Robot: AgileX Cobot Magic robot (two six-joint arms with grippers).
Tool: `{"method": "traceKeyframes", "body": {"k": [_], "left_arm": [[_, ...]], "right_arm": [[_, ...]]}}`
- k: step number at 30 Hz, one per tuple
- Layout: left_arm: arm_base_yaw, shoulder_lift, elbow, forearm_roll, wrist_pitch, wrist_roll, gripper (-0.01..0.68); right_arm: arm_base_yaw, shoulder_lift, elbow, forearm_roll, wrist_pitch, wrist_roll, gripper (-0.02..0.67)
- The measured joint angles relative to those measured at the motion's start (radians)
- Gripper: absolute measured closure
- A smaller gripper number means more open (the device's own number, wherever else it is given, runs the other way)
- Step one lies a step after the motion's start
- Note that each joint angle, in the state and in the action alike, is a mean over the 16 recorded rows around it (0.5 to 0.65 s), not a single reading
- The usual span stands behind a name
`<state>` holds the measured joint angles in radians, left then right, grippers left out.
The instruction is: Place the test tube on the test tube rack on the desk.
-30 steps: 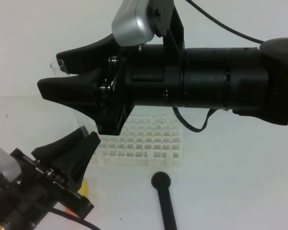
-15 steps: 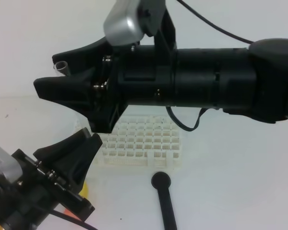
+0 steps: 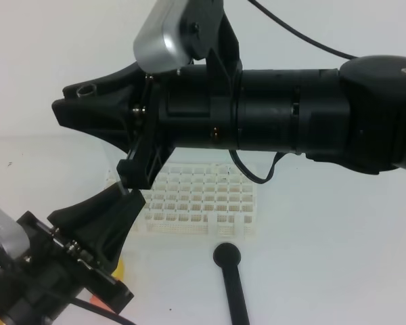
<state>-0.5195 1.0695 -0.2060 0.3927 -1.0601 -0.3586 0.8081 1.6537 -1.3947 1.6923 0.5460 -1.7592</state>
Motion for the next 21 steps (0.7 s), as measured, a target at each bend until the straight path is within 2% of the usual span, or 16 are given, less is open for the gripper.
{"method": "traceKeyframes", "body": {"k": [8, 13, 17, 21], "left_arm": [[0.000, -0.004, 0.000, -0.002, -0.005, -0.002, 0.477], [0.000, -0.034, 0.000, -0.004, 0.044, 0.005, 0.423], [0.000, -0.089, 0.000, -0.007, 0.124, 0.015, 0.432], [0.000, -0.183, 0.000, -0.018, 0.255, 0.027, 0.491]], "right_arm": [[0.000, 0.000, -0.005, 0.001, -0.001, -0.026, 0.530], [0.000, -0.001, -0.008, 0.001, -0.022, -0.050, 0.531], [0.000, -0.008, -0.009, 0.003, -0.070, -0.078, 0.531], [0.001, -0.024, -0.011, 0.006, -0.136, -0.103, 0.531]]}}
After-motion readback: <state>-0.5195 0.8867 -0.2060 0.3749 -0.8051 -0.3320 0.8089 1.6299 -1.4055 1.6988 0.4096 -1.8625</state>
